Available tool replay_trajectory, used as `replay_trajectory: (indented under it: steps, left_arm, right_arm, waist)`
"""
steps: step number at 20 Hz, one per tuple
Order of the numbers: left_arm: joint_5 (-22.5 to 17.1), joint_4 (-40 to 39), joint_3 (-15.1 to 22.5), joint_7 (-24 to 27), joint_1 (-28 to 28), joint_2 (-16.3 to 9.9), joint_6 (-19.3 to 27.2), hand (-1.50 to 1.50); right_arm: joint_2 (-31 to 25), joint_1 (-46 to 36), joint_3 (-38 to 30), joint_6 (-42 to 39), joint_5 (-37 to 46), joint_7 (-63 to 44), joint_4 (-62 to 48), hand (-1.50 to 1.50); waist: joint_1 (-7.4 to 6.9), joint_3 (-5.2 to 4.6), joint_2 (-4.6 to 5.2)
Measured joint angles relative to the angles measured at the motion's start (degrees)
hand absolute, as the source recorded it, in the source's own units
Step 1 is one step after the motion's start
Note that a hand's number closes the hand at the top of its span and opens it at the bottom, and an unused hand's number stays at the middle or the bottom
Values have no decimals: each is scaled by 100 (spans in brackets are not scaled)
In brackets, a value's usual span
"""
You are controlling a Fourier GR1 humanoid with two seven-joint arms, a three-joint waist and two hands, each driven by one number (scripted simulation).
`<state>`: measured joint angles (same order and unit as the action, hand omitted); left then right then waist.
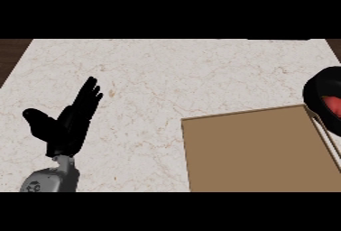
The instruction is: Pick the bell pepper from the tray and place it in the pot
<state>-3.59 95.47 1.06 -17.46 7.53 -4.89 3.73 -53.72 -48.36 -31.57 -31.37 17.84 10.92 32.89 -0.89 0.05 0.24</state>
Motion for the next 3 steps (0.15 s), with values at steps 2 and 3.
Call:
replay_trajectory:
  steps: [2, 3]
  left_arm:
    - [47, 83, 76, -26, -73, 28, 13, 0]
    - [76, 122, 108, -73, -66, 50, 43, 0]
  right_arm:
    - [-82, -103, -242, 217, -147, -13, -195, -150]
    - [-180, -127, -371, 254, -236, -3, -279, -150]
  waist:
    - [-20, 1, 4]
    - [-14, 2, 5]
